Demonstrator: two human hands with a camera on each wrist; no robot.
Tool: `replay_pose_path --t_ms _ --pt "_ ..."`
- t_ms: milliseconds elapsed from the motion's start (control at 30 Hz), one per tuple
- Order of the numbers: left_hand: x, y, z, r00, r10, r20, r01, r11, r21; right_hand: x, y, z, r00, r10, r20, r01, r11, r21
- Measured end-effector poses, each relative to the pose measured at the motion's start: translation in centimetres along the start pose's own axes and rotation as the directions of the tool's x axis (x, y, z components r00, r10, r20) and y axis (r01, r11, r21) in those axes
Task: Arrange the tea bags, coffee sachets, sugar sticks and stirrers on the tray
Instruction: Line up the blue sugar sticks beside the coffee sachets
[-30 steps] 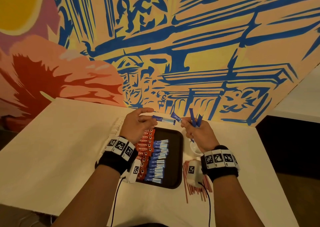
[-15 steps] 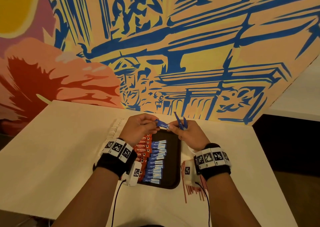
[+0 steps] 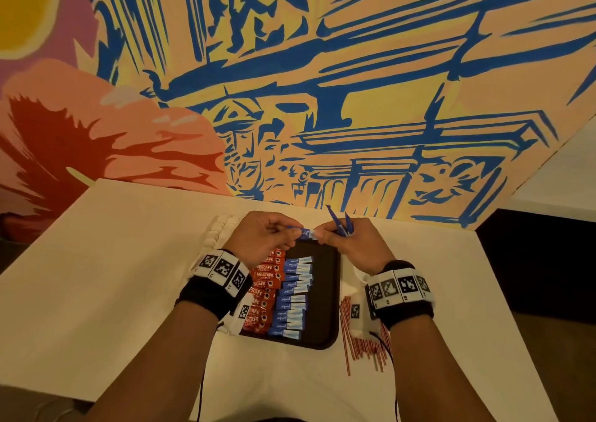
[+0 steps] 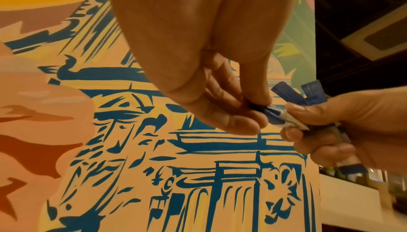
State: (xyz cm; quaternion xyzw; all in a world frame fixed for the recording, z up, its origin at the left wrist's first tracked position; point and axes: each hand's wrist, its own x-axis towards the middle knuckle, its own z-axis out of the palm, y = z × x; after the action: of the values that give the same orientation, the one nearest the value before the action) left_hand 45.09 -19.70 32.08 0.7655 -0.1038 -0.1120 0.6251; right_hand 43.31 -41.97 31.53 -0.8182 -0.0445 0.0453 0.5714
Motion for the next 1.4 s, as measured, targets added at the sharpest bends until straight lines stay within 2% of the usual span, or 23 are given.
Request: replay_pose_path --t_ms 233,367,567,667,800,933,1033,1267,1400 --pt "2.5 -1.0 -0.2 0.999 -0.038 -0.035 0.040 0.997 0.072 0.8 1.7 -0.7 0.993 0.118 0.012 -0.118 0.991 0.067" --pt "4.1 -2.8 -1.3 0.983 -0.082 -0.162 0.087 0.996 0.023 1.8 3.2 -1.9 0.985 0.170 -0.032 -0.169 0.985 0.031" --pt "7.4 -7.3 -2.9 0.936 -0.209 -0.285 0.241 0.967 0.083 4.9 7.3 -0.3 0.940 0.313 -0.134 -0.325 0.942 -0.081" --pt "8.7 -9.7 -2.7 0.922 -0.269 -0.278 0.316 0.938 0.140 6.6 9.6 1.5 0.916 0.386 -0.110 -0.399 0.906 -0.143" --pt "10.4 -12.3 -2.1 0.898 -0.366 -0.246 0.417 0.884 0.210 8.5 12.0 3.3 0.896 0.419 -0.147 -0.441 0.880 -0.175" --pt "12.5 -14.3 -0.9 0.888 -0.382 -0.255 0.451 0.832 0.322 10.5 14.5 4.6 0.854 0.488 -0.181 -0.518 0.833 -0.196" --pt "13.7 -16.2 0.0 0.878 -0.404 -0.256 0.477 0.785 0.395 12.0 16.2 5.3 0.823 0.547 -0.152 -0.567 0.797 -0.206" --pt "16.7 -19.8 2.3 0.903 -0.404 -0.144 0.409 0.712 0.570 14.6 19.5 6.2 0.755 0.648 -0.099 -0.655 0.734 -0.179" --pt "18.3 -20.4 3.3 0.896 -0.441 -0.053 0.366 0.664 0.652 15.0 21.2 7.1 0.757 0.647 -0.093 -0.650 0.729 -0.215"
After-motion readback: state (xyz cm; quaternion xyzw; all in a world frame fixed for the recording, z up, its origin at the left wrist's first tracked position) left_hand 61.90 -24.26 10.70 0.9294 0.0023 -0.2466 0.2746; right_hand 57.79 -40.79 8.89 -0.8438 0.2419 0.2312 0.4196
